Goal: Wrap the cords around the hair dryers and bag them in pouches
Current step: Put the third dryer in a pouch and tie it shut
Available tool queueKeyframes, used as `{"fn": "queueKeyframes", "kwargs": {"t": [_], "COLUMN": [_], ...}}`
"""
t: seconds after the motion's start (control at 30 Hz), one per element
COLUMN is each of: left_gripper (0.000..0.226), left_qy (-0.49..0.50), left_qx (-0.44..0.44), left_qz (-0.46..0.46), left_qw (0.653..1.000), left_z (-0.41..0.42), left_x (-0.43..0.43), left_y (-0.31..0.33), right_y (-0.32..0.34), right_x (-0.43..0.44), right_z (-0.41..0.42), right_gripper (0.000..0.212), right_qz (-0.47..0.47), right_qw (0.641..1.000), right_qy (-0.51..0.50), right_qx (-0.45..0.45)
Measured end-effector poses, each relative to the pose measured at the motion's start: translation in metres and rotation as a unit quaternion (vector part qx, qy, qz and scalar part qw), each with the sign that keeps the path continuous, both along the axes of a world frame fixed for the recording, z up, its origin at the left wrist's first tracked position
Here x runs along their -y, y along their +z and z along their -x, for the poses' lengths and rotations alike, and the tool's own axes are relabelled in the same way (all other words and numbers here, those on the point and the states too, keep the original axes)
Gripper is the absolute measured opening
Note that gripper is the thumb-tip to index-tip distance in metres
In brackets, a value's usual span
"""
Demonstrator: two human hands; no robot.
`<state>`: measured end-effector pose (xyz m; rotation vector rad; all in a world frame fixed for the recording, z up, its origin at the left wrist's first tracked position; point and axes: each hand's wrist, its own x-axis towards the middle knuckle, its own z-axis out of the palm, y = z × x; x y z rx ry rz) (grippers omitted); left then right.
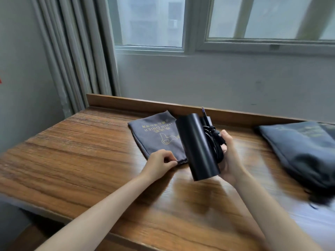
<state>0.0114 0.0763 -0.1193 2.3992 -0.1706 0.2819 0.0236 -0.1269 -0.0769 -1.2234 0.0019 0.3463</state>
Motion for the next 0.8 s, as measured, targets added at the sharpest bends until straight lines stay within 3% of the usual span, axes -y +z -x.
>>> {"fn": "queueKeyframes", "kwargs": {"t": [0.2, 0.3, 0.43, 0.53, 0.6, 0.7, 0.8], "left_gripper": [0.009, 0.007, 0.009, 0.013, 0.015, 0.016, 0.014], "left_qy": [-0.074, -0.074, 0.0, 0.016, 0.024, 0.022, 0.022], "left_qx": [-0.008, -0.013, -0.049, -0.09, -0.087, -0.074, -0.063], "left_qz": [0.062, 0.166, 0.378, 0.493, 0.521, 0.515, 0.507], "left_qw": [0.995, 0.983, 0.924, 0.865, 0.849, 0.854, 0.859], "left_z": [-0.023, -0.024, -0.026, -0.029, -0.033, -0.034, -0.031], "left_x": [0.066, 0.079, 0.074, 0.068, 0.066, 0.063, 0.062], "left_y": [-0.001, 0.004, 0.009, 0.019, 0.027, 0.034, 0.036], "right_y": [-0.001, -0.001, -0.005, -0.002, 0.004, 0.005, -0.002], "right_x": [0.065, 0.084, 0.101, 0.105, 0.102, 0.095, 0.087], "right_z": [0.015, 0.019, 0.021, 0.022, 0.022, 0.018, 0.013], "right_gripper": [0.062, 0.061, 0.051, 0.056, 0.058, 0.059, 0.051], "right_qz": [-0.047, -0.057, -0.031, 0.029, 0.097, 0.213, 0.228], "right_qw": [0.995, 0.992, 0.997, 0.998, 0.994, 0.974, 0.968], "right_qy": [-0.088, -0.109, -0.077, -0.034, 0.004, 0.047, 0.063], "right_qx": [-0.016, -0.014, -0.004, -0.042, -0.052, -0.067, -0.08]}}
